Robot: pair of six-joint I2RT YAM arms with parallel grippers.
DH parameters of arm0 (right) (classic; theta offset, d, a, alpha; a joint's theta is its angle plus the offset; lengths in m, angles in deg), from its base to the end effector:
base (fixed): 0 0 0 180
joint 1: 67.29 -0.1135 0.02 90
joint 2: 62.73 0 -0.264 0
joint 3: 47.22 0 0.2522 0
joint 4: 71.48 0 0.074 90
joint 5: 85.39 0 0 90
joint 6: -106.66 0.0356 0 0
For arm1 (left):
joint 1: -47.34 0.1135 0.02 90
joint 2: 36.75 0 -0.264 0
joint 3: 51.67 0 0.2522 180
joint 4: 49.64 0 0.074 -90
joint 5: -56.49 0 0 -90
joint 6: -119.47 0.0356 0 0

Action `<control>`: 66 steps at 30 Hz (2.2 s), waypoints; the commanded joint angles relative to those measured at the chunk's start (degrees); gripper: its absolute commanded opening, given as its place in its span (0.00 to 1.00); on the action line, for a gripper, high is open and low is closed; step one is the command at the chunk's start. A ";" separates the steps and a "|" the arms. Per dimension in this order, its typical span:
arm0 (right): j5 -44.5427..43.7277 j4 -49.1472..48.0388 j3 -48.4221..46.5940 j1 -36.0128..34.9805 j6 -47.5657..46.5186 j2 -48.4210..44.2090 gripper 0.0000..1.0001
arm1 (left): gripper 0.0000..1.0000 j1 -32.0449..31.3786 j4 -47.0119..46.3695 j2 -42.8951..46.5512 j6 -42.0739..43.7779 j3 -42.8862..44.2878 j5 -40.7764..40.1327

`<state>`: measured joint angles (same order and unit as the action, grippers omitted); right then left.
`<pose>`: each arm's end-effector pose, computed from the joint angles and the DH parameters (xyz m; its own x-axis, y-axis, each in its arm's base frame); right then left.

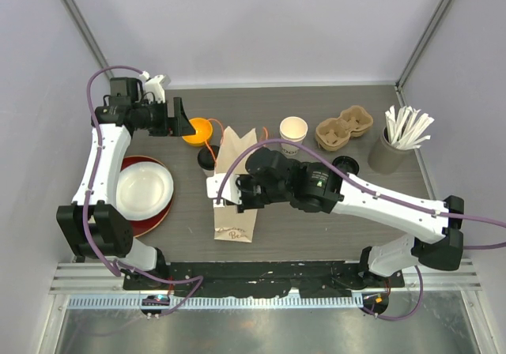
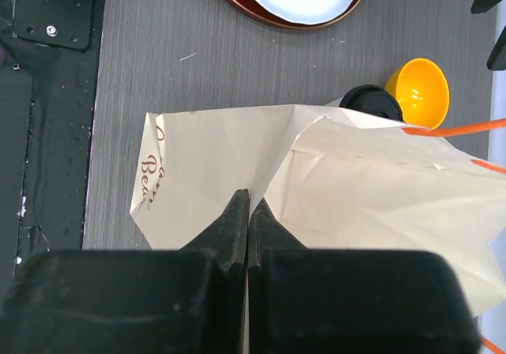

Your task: Pack the takeout coffee

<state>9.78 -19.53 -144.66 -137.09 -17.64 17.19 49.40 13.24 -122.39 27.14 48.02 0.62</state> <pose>0.1022 0.2869 0.3875 0.3799 -0.5928 -0.7101 -0.9034 -0.0726 -0.4227 0.3132 -0.0087 0.3601 -0.7654 -0.0612 -0.6406 0.3085 0.8387 -0.4488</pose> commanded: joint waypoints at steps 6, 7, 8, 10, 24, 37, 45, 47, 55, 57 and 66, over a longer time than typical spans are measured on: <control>0.37 -0.23 -2.27 -0.34 1.25 2.52 0.20 | 0.85 0.40 -0.70 0.30 0.39 0.82 1.38; 0.11 0.03 -2.80 -0.34 2.48 2.96 0.27 | 0.85 0.40 -0.78 0.30 0.48 0.82 1.38; 0.28 0.82 -4.02 -0.25 2.92 3.05 0.42 | 0.85 0.40 -0.78 0.30 0.48 0.82 1.47; 1.16 0.83 -5.08 -0.34 4.50 2.70 0.52 | 0.85 0.40 -0.61 0.22 0.48 0.91 1.47; -22.89 -13.41 -11.59 3.08 25.07 -9.51 0.37 | 0.85 0.40 0.10 0.39 0.74 1.43 3.48; -19.15 -0.68 -11.94 54.32 31.85 9.68 0.41 | 0.86 0.40 0.45 1.18 0.66 0.82 5.16; -12.64 4.77 -21.32 64.87 27.02 30.36 0.42 | 0.86 0.40 1.06 1.27 1.54 0.64 5.07; -12.55 7.59 -23.54 64.97 24.21 34.49 0.45 | 0.85 0.40 1.41 1.10 1.71 0.73 5.16; -10.71 8.39 -26.71 65.93 21.47 38.55 0.43 | 0.85 0.48 1.94 -0.31 1.98 1.43 5.07; -10.27 8.74 -27.41 66.02 21.30 39.00 0.38 | 0.85 0.40 2.03 -0.57 2.06 1.61 4.89; -6.50 10.58 -26.97 66.90 19.45 40.31 0.43 | 0.85 0.40 2.21 -0.66 2.06 1.87 4.98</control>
<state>0.31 -9.65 -170.27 -70.74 3.64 56.86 49.40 15.34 -123.25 28.47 48.02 4.25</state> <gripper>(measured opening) 0.427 0.849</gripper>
